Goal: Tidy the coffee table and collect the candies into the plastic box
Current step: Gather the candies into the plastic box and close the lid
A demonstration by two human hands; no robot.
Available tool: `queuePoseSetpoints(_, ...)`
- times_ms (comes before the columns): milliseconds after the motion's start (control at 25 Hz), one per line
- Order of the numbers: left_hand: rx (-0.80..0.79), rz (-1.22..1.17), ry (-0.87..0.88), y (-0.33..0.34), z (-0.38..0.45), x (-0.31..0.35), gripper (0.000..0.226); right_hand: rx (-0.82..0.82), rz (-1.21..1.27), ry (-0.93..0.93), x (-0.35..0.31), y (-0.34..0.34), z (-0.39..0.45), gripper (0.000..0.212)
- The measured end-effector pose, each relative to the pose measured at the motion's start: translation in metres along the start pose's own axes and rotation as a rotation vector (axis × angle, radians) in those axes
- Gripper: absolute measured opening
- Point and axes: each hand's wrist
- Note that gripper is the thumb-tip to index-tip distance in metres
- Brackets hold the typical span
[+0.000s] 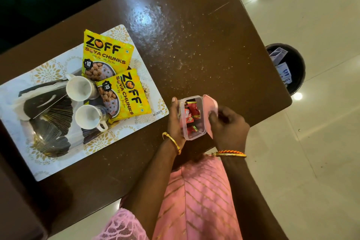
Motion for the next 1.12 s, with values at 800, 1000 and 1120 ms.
queuePoseSetpoints(800,0.122,-0.091,0.097,-0.007,-0.003,0.002,0.053,-0.208,-0.054,-0.174,-0.024,0.024,-0.013,0.035)
queuePoseSetpoints(1000,0.165,-0.044,0.071,-0.008,-0.003,0.006,0.071,-0.205,-0.044,-0.163,-0.027,0.029,-0.009,0.033)
queuePoseSetpoints(1120,0.152,0.023,0.038,-0.009,-0.002,0.009,0.072,-0.272,-0.098,-0.148,-0.026,0.032,-0.001,0.031)
Point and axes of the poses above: each hand's wrist, its own z-axis towards the middle knuckle, its own y-axis out of the palm, x = y × z, and after that the axes turned 7 degrees about -z, right-handed
